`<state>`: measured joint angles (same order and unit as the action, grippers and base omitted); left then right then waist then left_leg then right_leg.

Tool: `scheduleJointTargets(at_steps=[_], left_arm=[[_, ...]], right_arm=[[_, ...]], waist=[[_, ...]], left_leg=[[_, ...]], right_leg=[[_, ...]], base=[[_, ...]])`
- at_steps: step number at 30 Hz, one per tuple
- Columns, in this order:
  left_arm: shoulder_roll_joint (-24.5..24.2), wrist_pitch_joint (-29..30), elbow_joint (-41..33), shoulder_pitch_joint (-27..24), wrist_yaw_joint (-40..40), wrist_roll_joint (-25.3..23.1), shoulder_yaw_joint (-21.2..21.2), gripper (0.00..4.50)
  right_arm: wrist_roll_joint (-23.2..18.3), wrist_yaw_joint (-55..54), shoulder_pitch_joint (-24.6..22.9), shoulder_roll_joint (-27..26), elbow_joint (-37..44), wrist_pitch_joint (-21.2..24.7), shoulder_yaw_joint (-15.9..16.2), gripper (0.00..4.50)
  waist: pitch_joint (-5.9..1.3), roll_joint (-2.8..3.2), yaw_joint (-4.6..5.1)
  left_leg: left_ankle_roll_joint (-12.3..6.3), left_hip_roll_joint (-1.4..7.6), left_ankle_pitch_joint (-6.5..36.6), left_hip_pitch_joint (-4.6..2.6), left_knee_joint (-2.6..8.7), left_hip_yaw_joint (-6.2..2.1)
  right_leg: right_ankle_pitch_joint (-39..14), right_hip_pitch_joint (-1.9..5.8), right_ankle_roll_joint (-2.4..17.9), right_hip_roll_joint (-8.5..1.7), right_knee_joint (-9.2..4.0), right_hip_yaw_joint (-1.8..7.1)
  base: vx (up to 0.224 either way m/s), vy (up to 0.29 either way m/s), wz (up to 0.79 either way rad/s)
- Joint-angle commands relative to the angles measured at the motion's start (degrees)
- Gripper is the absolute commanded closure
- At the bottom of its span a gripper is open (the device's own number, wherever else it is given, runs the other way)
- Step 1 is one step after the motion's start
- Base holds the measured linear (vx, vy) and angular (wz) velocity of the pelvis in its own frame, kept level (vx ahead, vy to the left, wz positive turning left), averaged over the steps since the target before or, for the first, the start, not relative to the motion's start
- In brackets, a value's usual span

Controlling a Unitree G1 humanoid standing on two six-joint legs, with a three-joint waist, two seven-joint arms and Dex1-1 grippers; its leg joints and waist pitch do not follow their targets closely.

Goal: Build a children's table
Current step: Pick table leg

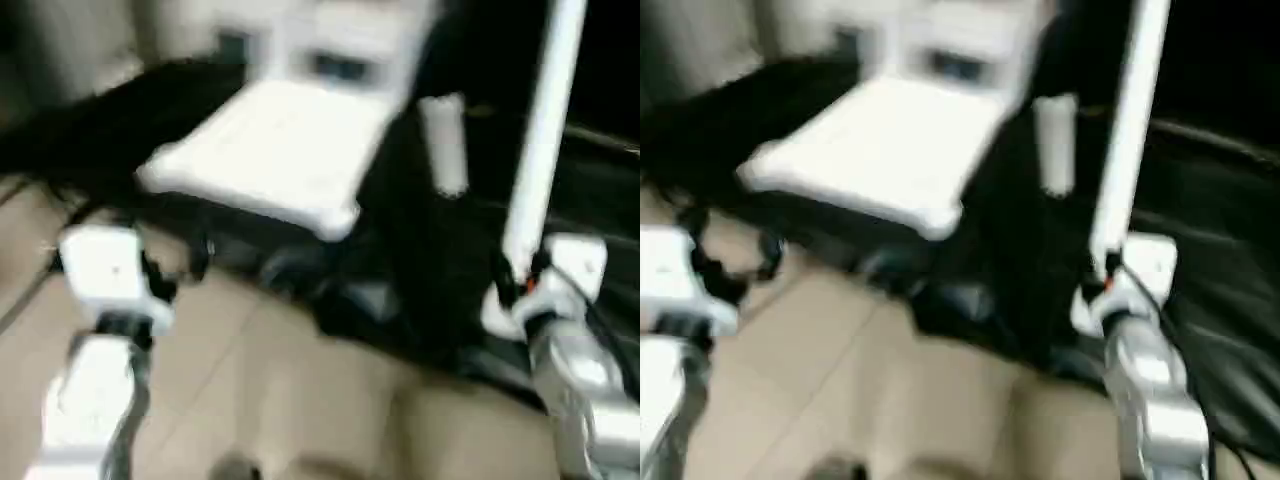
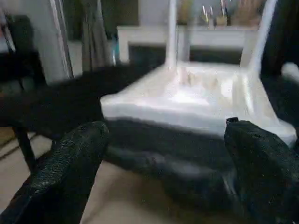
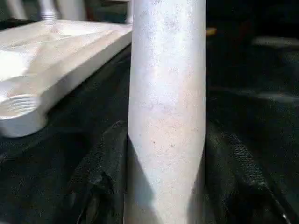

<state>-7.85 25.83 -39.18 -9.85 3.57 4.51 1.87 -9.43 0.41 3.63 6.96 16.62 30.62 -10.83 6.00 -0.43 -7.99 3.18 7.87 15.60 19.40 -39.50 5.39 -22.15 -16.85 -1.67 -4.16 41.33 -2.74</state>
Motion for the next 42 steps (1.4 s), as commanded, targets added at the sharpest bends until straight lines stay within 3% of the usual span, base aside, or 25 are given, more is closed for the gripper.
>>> scheduleJointTargets(at_steps=[1,3,6,7,8,10,11,12,13,14,15,17,19,20,23,24,25,28,29,31,34,36,39,40,42], left_arm=[[-0.4,-0.1,-1.0,0.3,0.6,-1.8,-3.7,0.0],[1.2,0.9,-1.1,0.6,-0.9,-1.1,-2.9,0.0],[1.4,1.4,-0.6,1.3,-1.7,-0.3,-1.5,0.0],[1.3,1.5,-0.6,1.4,-1.6,-0.2,-1.2,0.0],[1.2,1.6,-0.6,1.6,-1.5,-0.1,-0.9,0.0],[1.2,1.9,-0.5,2.2,-1.3,0.2,0.3,0.0],[1.3,2.0,-0.3,2.6,-1.3,0.7,1.1,0.0],[1.3,2.3,0.1,3.1,-1.3,1.3,2.1,0.0],[1.2,2.4,0.3,3.5,-1.3,1.6,2.6,0.0],[1.0,2.4,0.6,3.7,-1.2,1.8,2.9,0.0],[0.8,2.4,0.8,3.8,-1.1,1.8,3.1,0.0],[0.5,2.4,1.0,4.0,-0.9,2.0,3.4,0.0],[0.4,2.2,1.7,4.2,-0.9,2.2,4.3,0.0],[0.1,2.0,2.4,4.3,-0.9,2.3,5.1,0.0],[-0.3,1.7,3.6,4.6,-1.0,2.5,6.6,0.0],[-0.4,1.7,3.8,4.7,-1.0,2.6,7.0,0.0],[-0.8,1.7,4.0,4.8,-1.0,2.9,8.0,0.0],[-1.3,1.6,4.1,5.2,-0.8,2.7,9.3,0.0],[-1.4,1.6,4.2,5.2,-0.8,2.6,9.6,0.0],[-1.2,2.0,4.5,4.9,-1.3,2.1,9.1,0.0],[-0.2,2.9,3.9,4.7,-0.9,3.7,8.2,0.0],[-0.4,2.7,4.1,4.8,-0.6,3.5,7.5,0.0],[-1.2,3.5,7.4,6.3,-0.5,2.2,6.9,0.0],[-1.2,3.2,8.6,7.2,-0.2,2.4,6.9,0.0],[-1.7,2.0,10.5,8.8,0.5,2.3,6.7,0.0]], right_arm=[[-0.3,0.0,-0.1,0.2,1.2,-0.2,-0.2,2.62],[-0.4,-0.1,-0.4,0.0,1.8,0.1,-0.2,2.62],[-0.4,-0.1,-0.6,-0.1,2.0,0.2,-0.2,2.62],[-0.4,0.0,-0.7,-0.1,2.0,0.2,-0.3,2.62],[-0.5,0.2,-0.8,0.0,2.0,0.1,-0.4,2.62],[-0.6,0.3,-1.2,0.2,2.0,-0.1,-0.5,2.62],[-0.6,0.2,-1.5,0.2,2.2,-0.3,-0.6,2.62],[-0.5,0.0,-1.9,0.0,2.6,-0.3,-0.9,2.62],[-0.5,-0.1,-2.2,-0.1,2.9,-0.3,-1.0,2.62],[-0.5,-0.2,-2.6,-0.2,3.3,-0.3,-1.2,2.62],[-0.6,-0.3,-2.8,-0.2,3.6,-0.3,-1.3,2.62],[-0.6,-0.4,-3.1,-0.2,3.8,-0.3,-1.4,2.62],[-0.5,-0.4,-3.3,-0.2,3.5,-0.6,-1.3,2.62],[-0.3,-0.5,-3.4,-0.3,3.2,-1.0,-1.2,2.62],[0.1,-0.4,-3.4,-0.3,2.3,-1.6,-0.9,2.62],[0.2,-0.3,-3.4,-0.4,2.2,-1.7,-0.9,2.62],[0.2,-0.3,-2.8,-0.5,1.6,-1.7,-0.7,2.62],[0.1,-0.1,-0.6,-0.6,-0.6,-2.1,-0.2,2.62],[0.0,-0.1,-0.1,-0.6,-1.2,-2.2,-0.1,2.62],[0.7,0.5,1.8,0.2,-2.6,-2.2,1.4,2.62],[0.7,0.7,2.1,0.4,-1.3,-1.4,1.1,2.62],[0.9,0.5,1.5,0.4,-1.1,-1.6,0.6,2.62],[1.7,-0.6,0.0,0.2,-1.2,-2.5,0.1,2.62],[1.4,-0.8,-0.2,0.0,-0.8,-2.7,0.0,2.62],[0.9,-1.2,-0.4,-0.4,-0.1,-2.2,-0.2,2.62]], waist=[[-1.66,-0.54,0.81],[-3.51,1.28,4.05],[-2.64,-0.01,5.68],[-2.64,-0.87,4.48],[-3.24,-1.28,3.11],[-4.22,-1.11,3.11],[-4.97,1.32,3.8],[-5.4,3.03,6.45],[-5.19,3.24,7.83],[-6.09,2.7,8.01],[-5.58,2.21,7.73],[-4.71,0.37,6.79],[-3.39,-4.24,4.57],[-3.28,-3.32,3.98],[-1.76,-1.63,3.89],[-1.64,0.21,4.45],[-1.58,-1.17,5.21],[-3.87,2.13,8.08],[-4.28,1.74,8.97],[-3.58,0.77,9.04],[-4.87,-2.73,5.73],[-5.23,-1.81,4.85],[-4.85,-0.33,4.94],[-4.84,0.53,4.89],[-3.53,-1.58,1.45]], left_leg=[[0.13,3.62,19.2,-3.46,7.87,-1.1],[-8.09,7.91,24.4,-7.83,12.33,-6.21],[-19.16,5.57,17.4,-5.26,11.86,-5.72],[-17.55,0.64,10.5,-0.55,8.14,-0.79],[-14.56,-0.68,1.7,4.31,3.27,0.02],[-11.04,-0.03,-5.7,6.84,3.36,-0.5],[-10.08,1.44,-12.7,4.71,6.69,-0.97],[-18.07,5.06,-16.5,-3.79,7.74,-5.77],[-25.43,7.61,-16.7,-7.19,8.26,-9.24],[-33.63,9.61,-23.9,-9.05,7.25,-11.29],[-35.1,9.33,-28.6,-7.35,7.33,-10.49],[-30.23,4.88,-19.3,-3.94,7.74,-5.83],[-18.0,-4.8,3.7,2.17,2.13,0.53],[-12.07,-3.12,2.8,3.59,-0.85,-0.99],[-5.31,-1.09,-1.5,2.65,1.26,-1.67],[-5.47,0.76,1.0,0.78,5.8,-1.18],[-6.22,1.56,4.9,1.13,8.14,-1.2],[-5.05,6.21,24.2,-5.54,12.02,-6.51],[-10.53,6.52,18.8,-6.95,12.01,-8.28],[-21.3,6.2,6.9,-7.03,10.57,-7.86],[-16.23,-1.03,-8.9,3.68,4.04,-1.2],[-7.7,1.43,-19.8,2.27,6.01,-1.64],[-5.35,1.46,-21.7,0.7,5.52,-1.04],[-5.18,1.74,-12.2,0.54,5.69,0.46],[-1.71,0.65,7.1,0.05,2.61,2.73]], right_leg=[[-28.5,-1.37,10.2,-0.88,-10.47,2.74],[-0.7,-3.38,7.6,0.42,-3.86,0.55],[4.6,-2.39,2.3,-1.29,-5.83,1.13],[6.9,2.27,5.5,-3.91,-11.0,4.37],[2.5,7.86,6.4,-8.16,-13.78,7.82],[10.3,9.38,8.0,-5.48,-12.68,6.16],[17.3,7.71,5.9,-1.19,-10.29,1.76],[11.4,0.3,3.1,2.44,-5.25,-1.54],[3.3,-4.35,1.7,1.9,-2.62,-1.17],[-2.8,-7.53,-1.4,0.35,0.21,-0.17],[0.9,-9.02,-4.4,-0.87,1.52,1.0],[9.7,-8.06,-2.8,-1.28,-2.36,2.56],[0.0,-0.28,-5.1,-4.84,-12.92,9.11],[-10.4,3.12,0.0,-9.33,-13.08,10.99],[-20.9,1.89,8.3,-7.95,-14.28,8.31],[-25.1,1.37,13.1,-5.36,-14.84,4.82],[-25.5,1.35,12.7,-3.28,-14.27,3.56],[-5.1,-2.71,9.9,0.53,-6.6,0.14],[2.6,-4.45,6.1,0.5,-4.32,-0.36],[6.7,-6.73,1.4,-1.07,-3.81,0.81],[29.6,3.34,8.8,-7.98,-9.09,7.99],[52.0,1.31,10.9,-3.41,-5.26,4.8],[46.8,-0.89,11.4,-2.43,-5.98,4.36],[38.1,-0.98,12.0,-3.82,-7.21,6.66],[11.0,-0.34,13.1,-6.19,-12.76,15.27]], base=[[0.0,0.0,0.0],[0.0,0.0,0.0],[0.073,0.012,-0.14],[0.073,-0.036,-0.04],[0.099,-0.04,0.02],[0.113,-0.022,-0.01],[0.134,0.024,-0.05],[0.134,0.024,-0.05],[0.2,-0.012,-0.07],[0.177,-0.056,-0.06],[0.177,-0.056,-0.06],[0.073,-0.057,-0.1],[0.056,-0.086,0.0],[0.059,-0.101,-0.01],[0.062,-0.053,-0.03],[0.057,-0.01,-0.01],[0.063,0.058,-0.05],[0.083,0.071,0.03],[0.099,0.035,0.01],[0.099,0.018,0.01],[0.07,-0.03,0.08],[0.0,0.0,0.0],[0.004,0.01,0.16],[0.0,0.0,0.0],[-0.064,0.056,-0.12]])
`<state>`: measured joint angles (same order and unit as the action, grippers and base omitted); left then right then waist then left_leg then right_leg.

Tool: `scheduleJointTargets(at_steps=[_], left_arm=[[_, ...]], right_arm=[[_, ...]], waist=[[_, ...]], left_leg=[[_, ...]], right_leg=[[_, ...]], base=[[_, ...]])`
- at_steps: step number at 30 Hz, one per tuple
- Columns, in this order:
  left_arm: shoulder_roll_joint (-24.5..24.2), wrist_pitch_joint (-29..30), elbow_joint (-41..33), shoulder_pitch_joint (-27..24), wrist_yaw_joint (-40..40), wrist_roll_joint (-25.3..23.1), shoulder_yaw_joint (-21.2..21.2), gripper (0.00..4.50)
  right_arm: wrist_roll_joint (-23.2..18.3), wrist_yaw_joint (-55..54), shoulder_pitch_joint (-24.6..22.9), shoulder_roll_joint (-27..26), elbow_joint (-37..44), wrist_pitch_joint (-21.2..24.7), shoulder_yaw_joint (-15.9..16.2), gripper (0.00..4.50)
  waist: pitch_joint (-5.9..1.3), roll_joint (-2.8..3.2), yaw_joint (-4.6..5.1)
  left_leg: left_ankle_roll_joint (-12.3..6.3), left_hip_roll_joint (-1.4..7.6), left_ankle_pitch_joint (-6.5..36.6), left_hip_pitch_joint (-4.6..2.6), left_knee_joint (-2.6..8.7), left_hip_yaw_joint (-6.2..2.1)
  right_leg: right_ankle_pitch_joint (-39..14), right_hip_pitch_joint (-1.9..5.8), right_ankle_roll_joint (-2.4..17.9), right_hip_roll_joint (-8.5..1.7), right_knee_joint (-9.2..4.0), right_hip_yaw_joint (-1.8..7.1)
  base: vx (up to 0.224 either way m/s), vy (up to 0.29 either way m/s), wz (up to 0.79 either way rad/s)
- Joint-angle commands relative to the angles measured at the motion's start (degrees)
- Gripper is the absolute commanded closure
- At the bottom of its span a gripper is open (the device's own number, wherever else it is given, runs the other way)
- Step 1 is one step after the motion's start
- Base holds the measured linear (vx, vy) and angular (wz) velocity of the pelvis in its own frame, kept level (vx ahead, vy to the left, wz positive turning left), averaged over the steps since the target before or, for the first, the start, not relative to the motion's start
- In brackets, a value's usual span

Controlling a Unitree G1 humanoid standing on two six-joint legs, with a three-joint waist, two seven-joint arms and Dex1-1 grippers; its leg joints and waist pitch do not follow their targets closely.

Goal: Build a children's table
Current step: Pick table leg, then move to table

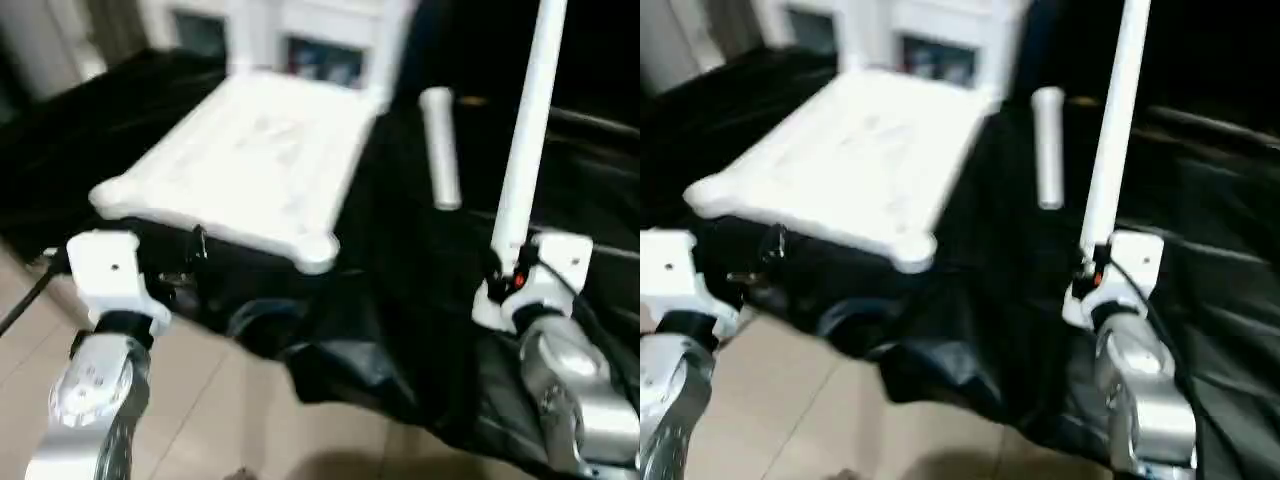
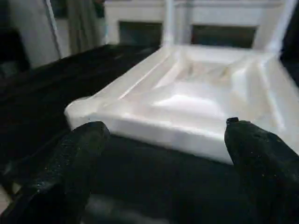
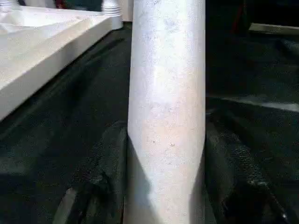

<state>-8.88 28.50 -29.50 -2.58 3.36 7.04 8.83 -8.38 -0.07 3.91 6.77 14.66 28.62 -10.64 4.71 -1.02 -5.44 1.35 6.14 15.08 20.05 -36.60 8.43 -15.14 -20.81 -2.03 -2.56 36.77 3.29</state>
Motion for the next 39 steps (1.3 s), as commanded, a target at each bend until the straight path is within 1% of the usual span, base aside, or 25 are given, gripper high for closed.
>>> scheduleJointTargets(at_steps=[1,2,3,4,5,6,8,9,10,11,12,13,14,15,16,17,18,19,20,22,26,29,32,36,39], left_arm=[[-0.9,-0.8,1.7,2.5,0.8,-0.3,-0.3,0.0],[-1.0,-0.8,1.9,2.7,0.8,-0.3,-0.3,0.0],[-1.2,-0.9,2.8,3.8,0.7,-0.3,-0.4,0.0],[-1.6,-0.9,3.4,4.7,0.9,-0.3,-0.5,0.0],[-1.6,-0.9,3.4,4.7,0.9,-0.3,-0.5,0.0],[-1.9,-0.9,3.6,5.1,1.0,-0.3,-0.5,0.0],[-2.0,-1.0,3.6,5.2,1.1,-0.3,-0.5,0.0],[-2.1,-1.1,3.6,5.1,1.2,-0.4,-0.5,0.0],[-2.1,-1.2,3.6,5.0,1.2,-0.6,-0.5,0.0],[-2.0,-1.4,3.3,4.6,1.3,-0.6,-0.6,0.0],[-1.7,-1.7,2.9,4.0,1.1,-0.7,-0.6,0.0],[-1.6,-2.0,2.8,3.8,0.9,-0.8,-0.6,0.0],[-1.6,-2.1,2.7,3.7,0.8,-0.8,-0.6,0.0],[-2.2,-2.0,2.7,3.6,-0.1,-1.9,-0.7,0.0],[-2.5,-2.5,2.9,3.6,-0.3,-2.5,-0.9,0.0],[-2.9,-3.3,3.0,3.7,-0.4,-3.3,-1.1,0.0],[-3.0,-3.3,3.0,3.8,-0.5,-3.5,-1.1,0.0],[-3.3,-3.5,3.4,4.1,-0.9,-4.1,-0.8,0.0],[-3.3,-3.3,3.5,4.2,-1.1,-4.2,-0.6,0.0],[-2.5,-3.1,3.9,4.6,-1.4,-3.5,0.3,0.0],[-1.8,-3.1,4.3,5.3,-0.8,-1.6,0.8,0.0],[-2.3,-3.8,4.9,6.5,-0.5,-2.1,-0.3,0.0],[-1.7,-5.1,6.6,9.4,-0.3,-2.2,-1.2,0.0],[-3.1,-6.3,9.9,12.0,1.5,-4.2,-3.4,0.0],[-3.0,-6.3,10.8,12.4,2.4,-3.9,-4.7,0.0]], right_arm=[[-0.2,-0.9,-0.6,-0.2,2.2,0.0,-0.4,2.62],[-0.1,-0.9,-0.6,-0.2,2.2,0.0,-0.4,2.62],[-0.1,-1.1,-0.4,-0.4,2.3,0.1,-0.5,2.62],[-0.1,-1.2,-0.1,-0.6,2.5,0.3,-0.8,2.62],[-0.1,-1.2,-0.1,-0.6,2.5,0.3,-0.8,2.62],[-0.1,-1.3,0.0,-0.5,2.5,0.4,-0.9,2.62],[0.0,-1.3,0.1,-0.5,2.4,0.4,-0.8,2.62],[0.1,-1.4,0.2,-0.6,2.2,0.4,-0.8,2.62],[0.1,-1.4,0.3,-0.6,2.0,0.3,-0.8,2.62],[0.2,-1.5,0.5,-0.6,1.8,0.3,-0.7,2.62],[0.2,-1.5,0.9,-0.7,1.3,0.2,-0.3,2.62],[0.2,-1.4,1.2,-0.8,0.9,0.3,-0.1,2.62],[0.2,-1.4,1.3,-0.9,0.8,0.3,0.0,2.62],[0.3,-1.2,2.0,-1.1,0.0,0.2,0.4,2.62],[0.2,-1.0,2.2,-1.1,-0.3,0.0,0.5,2.62],[0.1,-0.7,2.5,-1.0,-0.5,-0.1,0.7,2.62],[0.1,-0.6,2.6,-1.0,-0.6,-0.1,0.8,2.62],[0.0,0.1,3.1,-0.8,-1.1,-0.3,1.3,2.62],[-0.2,0.4,3.3,-0.7,-1.3,-0.4,1.4,2.62],[-0.6,1.4,4.1,-0.2,-1.7,-0.4,1.6,2.62],[-1.3,1.8,6.1,0.5,-2.2,0.3,0.8,2.62],[-1.6,2.9,7.2,1.0,-3.6,0.1,0.7,2.62],[-2.8,6.0,7.9,2.0,-5.6,-0.7,1.3,2.62],[-2.9,7.1,8.0,2.1,-6.4,-1.3,2.2,2.62],[-2.8,7.2,8.5,1.9,-7.2,-2.6,2.6,2.62]], waist=[[-1.97,-0.92,-2.43],[-1.46,-0.21,-4.17],[-1.45,0.28,-4.63],[-2.22,0.93,-4.67],[-2.08,1.18,-3.75],[-2.89,2.77,-0.07],[-2.47,2.91,0.54],[-2.22,2.11,0.96],[-3.32,0.42,1.6],[-4.33,-3.04,0.33],[-3.62,-3.17,-2.7],[-3.74,-2.46,-2.12],[-2.73,-3.04,-1.16],[-2.43,-4.04,-0.84],[-2.58,-2.91,-0.23],[-2.15,-2.75,0.53],[-2.06,1.85,2.07],[-2.26,1.53,3.77],[-3.34,3.43,3.97],[-3.22,3.47,4.69],[-4.09,1.59,3.59],[-3.48,-0.53,2.35],[-3.81,-1.7,1.25],[-4.5,-1.45,0.54],[-4.48,-1.09,0.23]], left_leg=[[0.11,2.61,9.0,0.04,-2.01,-1.14],[0.13,3.11,9.4,1.17,-3.95,-3.71],[0.21,2.97,8.7,1.49,-3.21,-4.6],[-1.07,1.45,6.6,-1.01,1.4,-3.71],[-3.1,1.11,6.3,-3.52,4.38,-2.74],[-8.73,5.16,18.2,-5.41,9.8,-0.24],[-9.3,8.9,12.2,-4.35,11.08,1.83],[-7.76,9.35,11.1,-4.32,11.18,3.35],[-2.12,8.86,8.4,-6.72,10.45,4.97],[5.35,4.66,11.0,-5.4,4.07,7.27],[1.54,1.54,15.3,2.33,-6.73,-0.09],[1.69,0.11,11.3,4.32,-8.46,-3.83],[3.94,-1.36,6.7,4.93,-8.79,-5.71],[4.12,-1.05,4.8,4.85,-7.99,-6.37],[4.48,-1.32,0.7,1.9,-4.5,-6.08],[4.15,-0.99,-1.7,1.06,-1.5,-5.85],[-0.52,2.92,5.5,0.3,7.97,-7.2],[-1.54,5.86,13.7,-0.03,8.84,-7.69],[3.24,8.13,23.3,-0.24,9.82,-10.12],[7.82,8.88,18.4,-0.59,9.22,-10.9],[4.46,5.83,0.3,0.69,6.27,-7.36],[5.74,4.11,14.8,1.87,6.7,-3.95],[4.06,4.86,11.9,1.17,6.9,-2.19],[3.39,5.53,4.2,1.9,7.35,-0.86],[4.56,5.81,9.2,1.28,7.68,-0.72]], right_leg=[[-2.7,4.49,13.6,-10.0,-9.69,12.32],[-14.3,4.71,12.6,-11.17,-11.15,16.05],[-16.2,4.76,11.6,-9.3,-10.84,16.52],[-16.2,3.19,7.5,-2.39,-9.88,14.29],[-15.0,0.72,4.0,1.35,-9.04,11.68],[-15.0,-5.48,2.5,3.42,4.19,-2.13],[-5.1,-6.15,4.4,-1.02,7.19,-8.22],[-3.2,-6.01,5.2,-1.69,6.96,-9.41],[-0.5,-5.6,6.1,-3.57,4.63,-9.41],[-5.2,-2.1,8.2,-9.49,-1.98,-2.09],[-10.5,2.98,7.8,-18.59,-8.37,10.42],[-11.0,4.82,10.2,-17.35,-7.62,10.08],[-12.1,4.26,12.2,-12.45,-7.66,7.97],[-10.2,4.5,13.7,-11.77,-7.56,5.55],[-9.3,2.47,16.1,-7.64,-8.49,2.97],[-11.9,1.75,15.4,-5.36,-8.8,1.39],[-17.1,0.03,11.3,0.31,-6.04,-4.62],[-14.7,-0.7,9.5,1.29,-4.55,-5.2],[-2.9,0.41,8.8,0.01,-1.5,-5.3],[4.8,-0.04,6.9,-0.52,-1.19,-5.67],[8.4,1.55,8.3,-2.97,-3.87,-5.36],[-12.3,1.78,7.9,-5.48,-6.41,-3.64],[-22.4,0.66,5.4,-5.56,-7.46,-3.16],[-10.2,0.89,5.1,-4.8,-6.12,-3.63],[-10.5,0.46,5.8,-4.53,-5.85,-3.67]], base=[[-0.083,0.12,-0.34],[-0.088,0.194,-0.58],[-0.088,0.194,-0.58],[-0.081,0.255,-0.64],[-0.096,0.278,-0.53],[-0.096,0.278,-0.53],[-0.093,0.242,-0.52],[-0.083,0.231,-0.53],[-0.056,0.197,-0.53],[-0.02,0.135,-0.58],[-0.02,0.135,-0.58],[-0.01,0.149,-0.8],[-0.025,0.193,-0.86],[-0.025,0.193,-0.86],[-0.063,0.209,-0.49],[-0.068,0.256,-0.25],[-0.068,0.256,-0.25],[-0.059,0.278,-0.06],[-0.068,0.251,0.11],[-0.06,0.224,0.11],[-0.047,0.076,0.03],[-0.064,-0.039,0.0],[-0.054,-0.088,0.0],[-0.021,-0.041,0.02],[0.0,0.0,0.0]])
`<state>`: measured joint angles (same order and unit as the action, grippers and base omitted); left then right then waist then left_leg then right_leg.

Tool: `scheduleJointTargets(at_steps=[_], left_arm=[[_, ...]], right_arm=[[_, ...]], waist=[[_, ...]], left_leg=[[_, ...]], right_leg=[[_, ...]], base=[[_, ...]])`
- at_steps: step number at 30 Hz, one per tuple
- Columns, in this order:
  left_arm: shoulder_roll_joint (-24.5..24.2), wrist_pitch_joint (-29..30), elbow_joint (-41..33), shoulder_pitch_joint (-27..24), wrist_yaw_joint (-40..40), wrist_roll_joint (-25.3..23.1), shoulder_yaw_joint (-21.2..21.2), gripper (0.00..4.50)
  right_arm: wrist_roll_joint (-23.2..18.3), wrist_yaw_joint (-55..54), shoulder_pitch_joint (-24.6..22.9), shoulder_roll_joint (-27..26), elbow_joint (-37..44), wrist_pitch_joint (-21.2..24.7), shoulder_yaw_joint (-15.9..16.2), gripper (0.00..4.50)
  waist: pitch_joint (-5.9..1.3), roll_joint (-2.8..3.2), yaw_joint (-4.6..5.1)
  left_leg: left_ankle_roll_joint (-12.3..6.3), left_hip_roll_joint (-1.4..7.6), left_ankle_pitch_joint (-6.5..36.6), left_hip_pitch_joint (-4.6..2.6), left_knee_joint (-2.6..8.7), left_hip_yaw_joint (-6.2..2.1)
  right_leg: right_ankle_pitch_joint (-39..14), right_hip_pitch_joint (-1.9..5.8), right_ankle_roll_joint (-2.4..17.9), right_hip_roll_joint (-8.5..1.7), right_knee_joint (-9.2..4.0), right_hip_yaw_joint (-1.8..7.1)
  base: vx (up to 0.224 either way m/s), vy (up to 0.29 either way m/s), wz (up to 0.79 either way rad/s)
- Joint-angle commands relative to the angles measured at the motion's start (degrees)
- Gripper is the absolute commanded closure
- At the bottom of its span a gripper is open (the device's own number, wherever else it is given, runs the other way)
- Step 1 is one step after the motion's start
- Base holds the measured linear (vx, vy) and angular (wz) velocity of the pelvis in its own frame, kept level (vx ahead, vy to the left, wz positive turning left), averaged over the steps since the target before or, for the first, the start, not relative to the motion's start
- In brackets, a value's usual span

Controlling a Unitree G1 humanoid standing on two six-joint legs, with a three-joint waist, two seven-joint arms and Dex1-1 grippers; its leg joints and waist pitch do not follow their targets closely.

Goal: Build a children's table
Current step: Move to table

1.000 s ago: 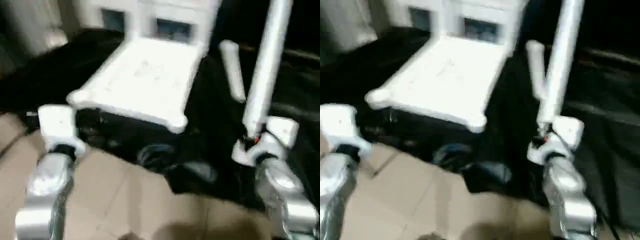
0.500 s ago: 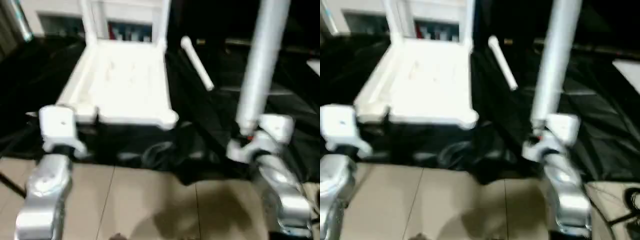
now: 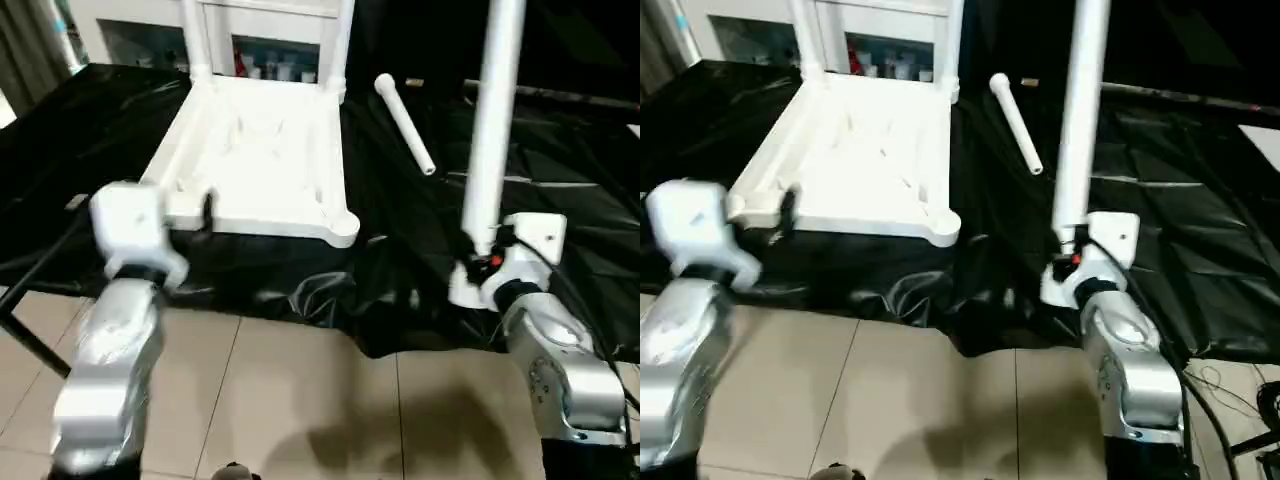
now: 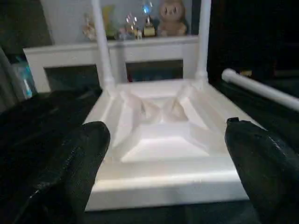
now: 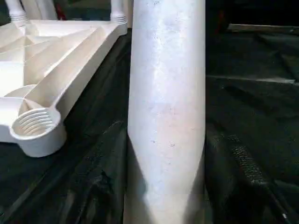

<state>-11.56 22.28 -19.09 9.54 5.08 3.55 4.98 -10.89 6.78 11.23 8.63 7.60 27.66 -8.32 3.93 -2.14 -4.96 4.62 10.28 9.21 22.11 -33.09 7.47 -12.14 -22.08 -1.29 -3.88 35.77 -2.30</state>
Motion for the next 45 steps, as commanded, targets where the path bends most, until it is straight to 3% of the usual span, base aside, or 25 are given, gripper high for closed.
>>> scheduleJointTargets(at_steps=[1,8,15,16,17,19,20,21,23,24,25,26,27,29,30,31,33,35,36,37,38,40,43,44,45], left_arm=[[-0.3,-0.3,0.5,0.3,0.7,-0.4,-1.1,0.0],[0.0,-0.8,1.7,0.1,1.3,0.0,-1.0,0.0],[0.2,-1.2,4.0,2.1,2.6,0.5,-2.2,0.0],[0.0,-1.8,5.0,2.3,3.0,0.3,-2.3,0.0],[0.0,-1.8,5.0,2.3,3.0,0.3,-2.3,0.0],[-0.1,-2.4,5.9,2.6,3.1,0.4,-1.9,0.0],[-0.1,-2.6,6.2,2.7,3.0,0.4,-1.9,0.0],[-0.1,-2.8,6.5,2.7,3.0,0.4,-1.9,0.0],[-0.1,-2.9,6.6,2.8,3.1,0.4,-1.8,0.0],[0.1,-3.0,6.7,2.9,3.1,0.6,-1.6,0.0],[0.1,-3.2,6.7,2.9,3.1,0.5,-1.5,0.0],[0.0,-3.2,6.8,3.0,3.1,0.5,-1.5,0.0],[0.0,-3.8,7.2,3.1,3.0,0.4,-1.4,0.0],[0.1,-4.2,7.5,3.1,2.9,0.5,-1.2,0.0],[0.1,-4.3,7.5,3.1,3.0,0.6,-1.1,0.0],[0.0,-4.4,7.4,3.1,3.0,0.6,-1.0,0.0],[-0.1,-4.7,7.9,3.4,3.7,0.9,-1.1,0.0],[-0.2,-4.8,8.1,3.5,4.1,0.9,-1.2,0.0],[-0.2,-4.9,8.2,3.5,4.3,1.0,-1.3,0.0],[-0.3,-4.9,8.4,3.7,4.7,1.0,-1.3,0.0],[-0.3,-4.8,8.3,3.7,4.8,1.0,-1.3,0.0],[-0.4,-4.8,8.5,4.1,4.9,1.2,-1.1,0.0],[-0.9,-4.9,9.3,4.7,5.7,1.8,-1.2,0.0],[-1.0,-4.8,9.6,4.9,6.1,2.0,-1.2,0.0],[-1.0,-4.7,9.9,5.1,6.4,2.2,-1.2,0.0]], right_arm=[[-0.5,0.5,1.3,-0.2,-0.3,-1.9,0.2,2.62],[0.1,1.9,1.7,-1.1,-1.7,-4.3,2.0,2.62],[0.9,3.6,1.1,0.5,-0.5,-4.6,3.6,2.62],[1.9,3.9,0.4,1.1,-0.1,-4.8,4.5,2.62],[1.9,3.9,0.4,1.1,-0.1,-4.8,4.5,2.62],[1.9,3.9,-0.4,1.1,0.5,-4.9,4.6,2.62],[1.4,3.9,-0.6,0.8,0.6,-4.8,4.2,2.62],[0.3,4.0,-0.8,0.2,0.5,-4.6,3.5,2.62],[0.1,4.1,-0.8,0.2,0.5,-4.6,3.3,2.62],[0.4,4.2,-0.6,0.7,0.5,-4.8,3.6,2.62],[0.3,4.3,-0.5,0.8,0.6,-4.8,3.7,2.62],[0.2,4.4,-0.4,0.8,0.6,-4.8,3.7,2.62],[0.3,4.6,-0.1,0.7,0.1,-5.1,4.0,2.62],[0.5,4.8,0.1,0.5,-0.3,-5.4,4.3,2.62],[0.6,4.8,0.2,0.3,-0.5,-5.5,4.4,2.62],[0.7,4.7,0.2,0.1,-0.5,-5.5,4.5,2.62],[0.7,4.4,0.4,-0.6,-1.4,-6.1,4.9,2.62],[0.7,4.2,0.3,-0.7,-1.4,-6.3,5.1,2.62],[0.6,4.0,0.2,-0.8,-1.4,-6.4,5.1,2.62],[0.5,3.7,0.0,-1.1,-1.3,-6.5,5.2,2.62],[0.4,3.6,-0.1,-1.2,-1.1,-6.5,5.2,2.62],[0.5,3.3,-0.3,-1.5,-0.8,-6.5,5.2,2.62],[1.0,2.5,-0.9,-2.4,-0.4,-6.9,5.2,2.62],[1.1,2.2,-1.1,-2.6,-0.2,-7.0,5.0,2.62],[1.1,1.8,-1.3,-2.8,0.0,-7.2,5.0,2.62]], waist=[[-3.61,0.05,-0.37],[-3.33,1.12,-0.34],[-4.74,1.0,-0.69],[-4.43,-0.56,-1.5],[-4.93,1.04,-1.33],[-4.93,1.7,-0.6],[-4.91,2.43,-0.31],[-5.03,2.63,2.16],[-4.8,2.16,2.13],[-4.72,1.62,2.1],[-3.86,0.49,1.48],[-3.16,-1.39,-0.55],[-3.77,-2.44,-2.37],[-3.29,-1.69,-2.87],[-3.21,0.12,-2.45],[-3.23,0.18,-1.72],[-4.29,1.56,0.04],[-4.35,1.4,1.29],[-4.43,1.35,1.31],[-4.51,1.16,0.87],[-5.34,-0.14,-0.54],[-5.48,0.13,-1.72],[-5.9,1.76,-0.62],[-5.96,2.76,0.57],[-5.67,3.1,1.62]], left_leg=[[1.69,1.8,19.9,-1.32,4.4,0.19],[-1.4,1.7,29.3,-3.89,5.48,0.81],[-6.11,0.99,14.3,-3.98,5.03,1.89],[-11.25,-1.15,9.9,1.6,3.7,0.6],[-17.37,-1.41,5.2,1.21,2.86,-0.16],[-21.61,-1.51,-1.3,1.31,1.9,-1.61],[-23.62,-1.68,-5.1,-0.03,1.73,-2.68],[-24.68,3.97,-5.7,-8.7,2.43,-5.68],[-30.57,7.49,-6.1,-11.45,2.28,-8.45],[-31.49,7.6,-5.9,-10.77,2.45,-8.45],[-28.68,4.95,-1.2,-8.66,2.27,-5.6],[-21.08,-0.82,5.6,-3.29,0.17,-0.4],[-16.21,-2.46,6.2,0.88,-3.78,0.19],[-9.01,-0.44,4.1,1.29,-3.2,-0.43],[-6.37,0.97,3.9,-0.53,0.37,-0.23],[-6.03,0.98,4.5,-0.31,1.69,-0.37],[-7.76,3.47,13.0,-6.56,4.27,-2.32],[-12.61,4.53,15.1,-8.71,4.42,-3.92],[-14.44,4.24,14.0,-8.63,4.2,-3.9],[-17.24,2.81,9.3,-7.08,3.35,-2.46],[-17.1,-0.63,2.4,-2.53,0.99,0.05],[-14.52,-0.89,-0.1,-0.14,0.62,0.24],[-13.84,0.55,-5.7,-4.01,1.98,-1.51],[-19.21,1.98,-9.7,-7.02,2.06,-3.85],[-25.0,4.34,-8.5,-10.52,1.89,-5.97]], right_leg=[[-17.9,1.76,4.7,-3.26,-5.18,1.91],[-24.5,3.38,6.8,-2.37,-7.38,0.9],[-7.2,6.64,11.5,-1.85,-5.94,1.02],[-4.9,10.06,9.4,-3.12,-6.79,-0.56],[-3.6,10.16,7.7,-4.88,-7.44,-2.14],[-5.8,11.14,8.1,-4.2,-7.76,-4.73],[-6.0,10.84,8.6,-2.79,-7.39,-6.14],[-7.7,3.69,10.0,0.08,-2.1,-5.31],[-9.2,-0.96,6.3,-1.53,2.28,-2.9],[-8.0,-1.26,5.0,-2.17,2.81,-1.96],[-4.8,-0.64,4.6,-3.02,0.44,-0.51],[-4.6,4.64,8.0,-5.59,-4.78,3.16],[-8.0,10.2,11.5,-8.87,-6.76,7.03],[-17.9,10.2,14.0,-8.39,-7.4,5.64],[-20.7,9.3,13.2,-6.15,-7.33,2.64],[-19.4,9.19,12.1,-3.88,-6.43,1.42],[-11.2,5.97,11.7,-1.37,-3.4,-0.97],[-7.0,4.06,12.6,-1.63,-1.94,-1.56],[-5.1,4.09,12.7,-1.95,-1.93,-1.42],[-0.7,5.41,13.3,-3.02,-2.89,-0.5],[5.3,10.17,12.8,-3.69,-4.13,1.39],[4.9,11.59,11.1,-3.97,-5.05,2.0],[6.9,9.21,8.9,-0.53,-2.97,-0.87],[5.5,6.4,8.0,0.01,-1.0,-1.86],[-1.4,1.77,7.9,-0.84,0.44,-2.04]], base=[[0.0,0.0,0.0],[0.009,0.002,0.0],[0.073,0.013,0.0],[0.084,-0.002,0.13],[0.094,-0.001,0.43],[0.095,0.004,0.51],[0.116,0.004,0.61],[0.116,0.004,0.61],[0.091,-0.041,0.21],[0.074,-0.051,0.06],[0.053,-0.056,0.06],[0.065,-0.077,0.16],[0.065,-0.077,0.16],[0.046,-0.066,0.08],[0.033,-0.055,-0.01],[0.0,0.0,0.0],[0.071,0.015,0.04],[0.079,0.021,0.07],[0.076,0.025,0.06],[0.068,0.013,0.03],[0.0,0.0,0.0],[0.025,-0.001,0.02],[0.072,-0.009,0.05],[0.101,-0.019,0.04],[0.101,-0.019,0.04]])
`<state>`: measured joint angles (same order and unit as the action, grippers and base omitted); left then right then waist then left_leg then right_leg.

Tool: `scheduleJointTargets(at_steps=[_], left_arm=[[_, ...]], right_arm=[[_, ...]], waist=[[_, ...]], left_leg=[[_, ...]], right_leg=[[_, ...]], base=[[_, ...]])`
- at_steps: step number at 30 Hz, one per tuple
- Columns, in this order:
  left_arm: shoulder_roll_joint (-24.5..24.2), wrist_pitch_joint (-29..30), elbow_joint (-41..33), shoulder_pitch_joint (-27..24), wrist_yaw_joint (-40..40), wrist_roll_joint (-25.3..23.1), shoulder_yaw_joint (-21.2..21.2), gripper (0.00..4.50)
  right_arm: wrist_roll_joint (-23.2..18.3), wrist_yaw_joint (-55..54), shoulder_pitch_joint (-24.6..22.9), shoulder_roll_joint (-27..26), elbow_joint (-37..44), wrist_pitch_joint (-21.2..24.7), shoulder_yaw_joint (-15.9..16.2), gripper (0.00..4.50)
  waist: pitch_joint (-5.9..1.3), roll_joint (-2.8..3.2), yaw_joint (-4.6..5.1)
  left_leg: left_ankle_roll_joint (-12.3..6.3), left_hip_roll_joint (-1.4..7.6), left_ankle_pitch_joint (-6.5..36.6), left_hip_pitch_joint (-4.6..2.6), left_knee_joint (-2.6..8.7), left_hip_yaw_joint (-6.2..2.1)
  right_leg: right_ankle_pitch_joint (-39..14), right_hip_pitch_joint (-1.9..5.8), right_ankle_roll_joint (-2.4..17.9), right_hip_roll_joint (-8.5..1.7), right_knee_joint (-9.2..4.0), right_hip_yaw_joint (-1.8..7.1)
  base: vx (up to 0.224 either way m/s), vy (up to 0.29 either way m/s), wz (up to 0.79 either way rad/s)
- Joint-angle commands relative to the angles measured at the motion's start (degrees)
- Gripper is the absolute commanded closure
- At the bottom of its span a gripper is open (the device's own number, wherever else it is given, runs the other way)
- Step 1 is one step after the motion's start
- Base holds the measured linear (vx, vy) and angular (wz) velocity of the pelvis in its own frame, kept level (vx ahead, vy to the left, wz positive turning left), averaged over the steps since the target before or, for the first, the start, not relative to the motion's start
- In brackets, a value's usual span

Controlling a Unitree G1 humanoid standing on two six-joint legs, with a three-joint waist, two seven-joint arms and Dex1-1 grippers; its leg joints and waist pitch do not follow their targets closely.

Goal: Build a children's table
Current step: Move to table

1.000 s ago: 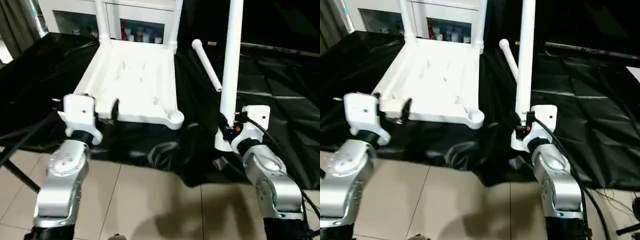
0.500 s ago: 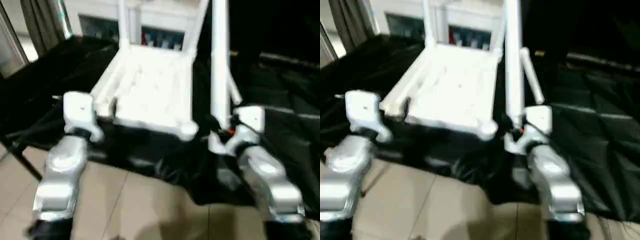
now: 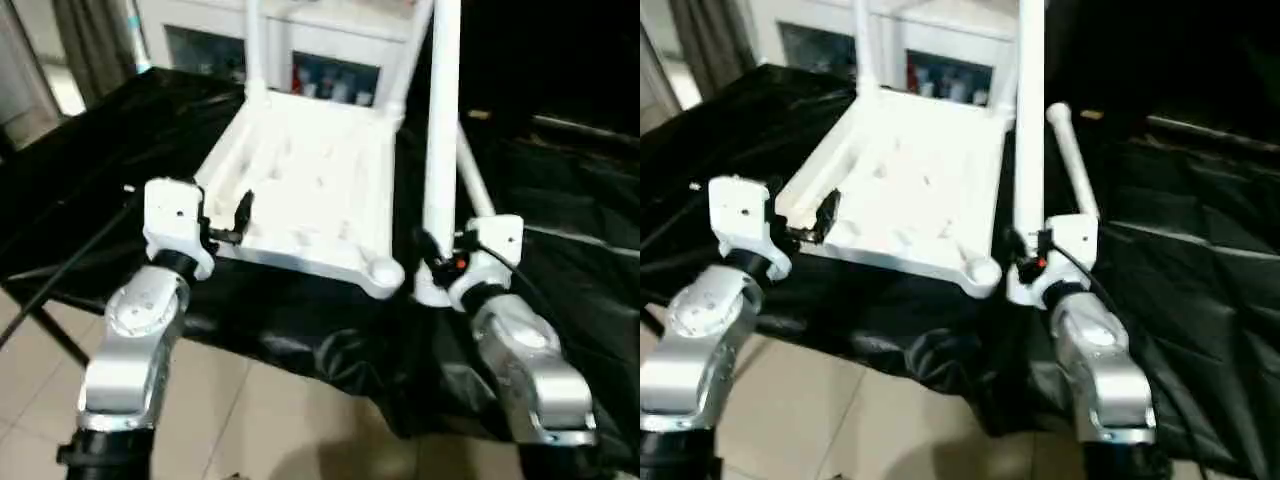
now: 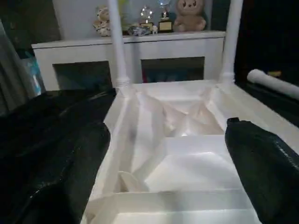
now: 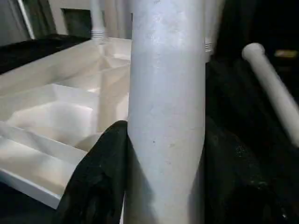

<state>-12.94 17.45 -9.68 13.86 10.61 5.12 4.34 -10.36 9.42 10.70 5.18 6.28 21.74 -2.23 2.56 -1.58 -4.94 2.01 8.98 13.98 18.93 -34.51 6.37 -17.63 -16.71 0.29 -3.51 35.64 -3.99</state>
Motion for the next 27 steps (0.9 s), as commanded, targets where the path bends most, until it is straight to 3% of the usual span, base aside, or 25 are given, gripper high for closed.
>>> scheduleJointTargets(at_steps=[1,2,3,4,5,6,8,9,10,11,12,14,15,16,17,18,19,20,21,22,23,24,25,26,27], left_arm=[[0.3,0.2,0.8,1.0,1.2,0.7,-0.7,0.0],[0.4,0.4,1.0,1.3,1.7,0.9,-1.1,0.0],[0.4,0.5,1.0,1.4,1.9,0.9,-1.3,0.0],[0.5,0.5,1.1,1.4,2.4,0.9,-1.7,0.0],[0.5,0.5,1.1,1.4,2.6,0.9,-2.0,0.0],[0.5,0.5,1.1,1.3,2.6,0.8,-2.1,0.0],[0.5,0.6,1.0,1.0,2.5,1.1,-2.2,0.0],[0.4,0.7,0.9,1.0,2.5,1.1,-2.2,0.0],[0.4,0.7,0.8,1.0,2.5,1.2,-2.2,0.0],[0.4,0.8,0.7,0.8,2.6,1.2,-2.1,0.0],[0.4,0.8,0.6,0.8,2.6,1.2,-2.1,0.0],[0.4,0.9,0.5,0.6,2.9,1.1,-1.9,0.0],[0.3,1.0,0.5,0.5,2.9,1.1,-1.8,0.0],[0.3,1.0,0.5,0.5,2.9,1.1,-1.7,0.0],[0.3,1.0,0.4,0.5,2.9,1.1,-1.7,0.0],[0.3,1.2,0.3,0.4,2.5,1.4,-1.2,0.0],[0.3,1.2,0.3,0.4,2.5,1.4,-1.2,0.0],[0.4,1.3,0.3,0.3,2.2,1.7,-0.9,0.0],[0.5,1.6,0.1,0.0,1.8,1.9,-0.5,0.0],[0.6,1.6,0.0,0.0,1.8,1.8,-0.4,0.0],[0.7,1.6,-0.2,-0.3,1.8,1.8,-0.4,0.0],[0.7,1.6,-0.2,-0.4,1.8,1.8,-0.4,0.0],[0.9,1.5,-0.3,-0.6,1.8,1.8,-0.5,0.0],[1.0,1.5,-0.4,-0.9,1.7,1.9,-0.5,0.0],[1.1,1.6,-0.5,-1.0,1.6,2.0,-0.6,0.0]], right_arm=[[0.3,-1.2,-1.4,0.4,2.1,-1.2,-1.3,2.62],[0.0,-1.7,-2.2,0.2,3.2,-1.0,-1.7,2.62],[-0.2,-1.9,-2.5,0.1,3.6,-0.9,-1.9,2.62],[-0.5,-2.2,-3.3,-0.1,4.4,-0.8,-2.2,2.62],[-0.6,-2.4,-3.6,-0.1,4.6,-0.8,-2.3,2.62],[-0.4,-2.5,-4.0,-0.1,4.8,-0.7,-2.3,2.62],[-0.3,-2.5,-4.5,-0.2,5.3,-0.5,-2.3,2.62],[-0.3,-2.5,-4.5,-0.3,5.4,-0.4,-2.3,2.62],[-0.3,-2.4,-4.5,-0.3,5.5,-0.4,-2.4,2.62],[0.2,-2.6,-4.3,0.0,5.4,-0.4,-2.2,2.62],[0.3,-2.6,-4.2,0.1,5.4,-0.4,-2.1,2.62],[0.0,-2.7,-3.8,0.2,4.9,-0.2,-2.3,2.62],[0.0,-2.7,-3.5,0.2,4.6,-0.2,-2.4,2.62],[-0.1,-2.7,-3.5,0.2,4.5,-0.2,-2.4,2.62],[0.0,-2.8,-3.4,0.2,4.4,-0.3,-2.5,2.62],[0.1,-2.8,-3.1,0.2,4.0,-0.4,-2.5,2.62],[0.1,-2.8,-3.1,0.2,4.0,-0.4,-2.5,2.62],[0.1,-2.8,-3.0,0.2,3.9,-0.4,-2.4,2.62],[0.2,-2.9,-2.8,0.2,3.9,-0.3,-2.2,2.62],[0.2,-2.9,-2.8,0.2,3.9,-0.3,-2.2,2.62],[0.1,-2.9,-2.7,0.2,4.0,-0.2,-2.1,2.62],[0.1,-2.9,-2.7,0.3,4.0,-0.2,-2.1,2.62],[0.0,-2.9,-2.7,0.3,4.0,-0.2,-2.1,2.62],[0.1,-2.8,-2.7,0.4,4.0,-0.1,-2.2,2.62],[0.2,-2.7,-2.6,0.3,4.0,0.0,-2.3,2.62]], waist=[[-4.53,1.74,2.08],[-3.84,2.3,1.45],[-3.69,1.07,0.64],[-3.66,-0.24,-1.4],[-3.87,0.39,-2.87],[-3.56,2.41,-2.48],[-3.55,3.24,-1.16],[-3.08,3.91,0.33],[-3.32,3.25,0.87],[-2.38,1.33,0.3],[-2.86,-0.05,-2.17],[-3.36,-0.32,-3.61],[-3.85,0.21,-3.55],[-3.91,1.26,-3.24],[-4.26,3.88,-2.17],[-4.29,5.23,0.24],[-4.03,5.81,1.17],[-5.27,4.57,2.08],[-4.74,3.98,2.09],[-4.75,3.52,2.13],[-4.02,2.3,1.82],[-3.13,-0.33,0.56],[-2.25,-0.91,-0.73],[-3.09,-1.02,-2.22],[-3.29,-0.78,-2.65]], left_leg=[[-24.75,6.59,-13.3,-7.91,3.29,-5.74],[-25.56,4.97,-11.7,-6.3,2.55,-4.11],[-23.61,2.84,-10.5,-3.4,1.76,-1.74],[-18.96,-2.03,-6.7,3.77,-1.12,1.1],[-13.39,-0.34,-4.0,5.17,-2.15,0.35],[-4.46,1.31,-1.5,1.87,0.27,1.23],[2.05,5.26,0.9,-3.59,4.64,0.3],[2.08,9.74,4.8,-9.63,5.84,-1.56],[0.82,10.91,6.6,-10.4,6.09,-1.91],[-6.02,7.88,8.2,-5.41,5.86,-1.95],[-7.29,-1.4,7.3,1.41,-0.14,3.46],[-6.94,-0.46,3.5,4.49,-4.42,1.29],[-4.89,-0.6,-4.0,6.87,-3.8,0.07],[-4.93,0.02,-6.6,6.24,-1.78,-0.29],[-5.25,1.28,-10.9,3.75,1.79,-0.53],[-12.64,5.48,-8.5,-1.02,3.82,-5.52],[-16.57,8.12,-3.0,-4.7,4.29,-7.9],[-21.61,9.67,-3.3,-7.52,3.81,-9.62],[-27.39,9.02,-6.3,-6.42,3.2,-8.87],[-28.56,8.64,-8.0,-6.21,3.23,-8.45],[-27.23,6.05,-6.4,-3.89,3.2,-5.65],[-18.46,0.04,5.0,0.45,1.49,-0.35],[-14.42,-2.23,7.9,2.02,-1.31,1.21],[-8.76,-0.81,4.0,4.45,-4.59,-0.23],[-6.02,-0.67,0.0,5.35,-3.98,-0.47]], right_leg=[[2.7,-4.23,6.1,-1.95,0.88,0.19],[4.4,-3.74,6.3,-3.02,-0.39,1.48],[7.8,-0.73,7.6,-4.13,-2.19,2.69],[12.6,6.23,8.9,-5.14,-4.28,6.02],[13.2,7.0,9.9,-7.47,-5.39,7.43],[10.0,4.65,11.0,-3.55,-4.69,7.19],[8.0,1.3,8.1,0.72,-0.49,4.39],[0.7,-5.59,6.7,-0.75,2.49,3.12],[-0.3,-5.74,6.3,-1.92,2.87,3.03],[4.3,-3.16,5.7,-3.66,1.07,3.42],[7.4,4.59,5.1,-4.52,-4.36,8.26],[7.1,7.55,7.4,-9.2,-6.03,12.12],[17.8,7.89,7.1,-5.62,-4.23,9.26],[18.9,6.81,6.8,-4.22,-3.79,7.12],[14.0,5.1,5.5,-1.82,-3.51,2.86],[5.3,0.6,3.2,1.12,1.44,0.11],[-2.6,-3.53,2.9,0.25,3.74,0.23],[-4.9,-5.36,1.9,-0.76,4.96,0.41],[-2.4,-7.67,-1.7,-1.54,6.71,1.3],[-0.6,-8.24,-2.9,-1.95,6.68,1.66],[4.2,-7.62,-2.4,-2.63,3.89,2.74],[4.5,-3.42,-0.9,-4.17,-3.06,5.65],[-6.4,-1.16,0.5,-7.48,-6.36,8.31],[-20.6,2.83,3.4,-10.81,-7.2,10.32],[-21.8,3.42,5.1,-9.22,-6.76,9.22]], base=[[0.0,0.0,0.0],[0.0,0.0,0.0],[0.0,0.0,0.0],[0.065,-0.037,0.11],[0.072,-0.017,0.18],[0.072,-0.017,0.18],[0.022,-0.005,-0.16],[0.044,-0.01,-0.33],[0.064,-0.043,-0.51],[0.026,-0.068,-0.44],[0.026,-0.068,-0.44],[0.035,-0.038,0.03],[0.052,-0.023,0.1],[0.062,-0.009,0.01],[0.084,0.023,-0.06],[0.084,0.023,-0.06],[0.147,0.019,-0.06],[0.122,-0.012,0.03],[0.122,-0.012,0.03],[0.052,-0.028,0.02],[0.027,-0.058,0.03],[0.027,-0.058,0.03],[0.021,-0.102,0.07],[0.036,-0.112,-0.01],[0.036,-0.112,-0.01]])
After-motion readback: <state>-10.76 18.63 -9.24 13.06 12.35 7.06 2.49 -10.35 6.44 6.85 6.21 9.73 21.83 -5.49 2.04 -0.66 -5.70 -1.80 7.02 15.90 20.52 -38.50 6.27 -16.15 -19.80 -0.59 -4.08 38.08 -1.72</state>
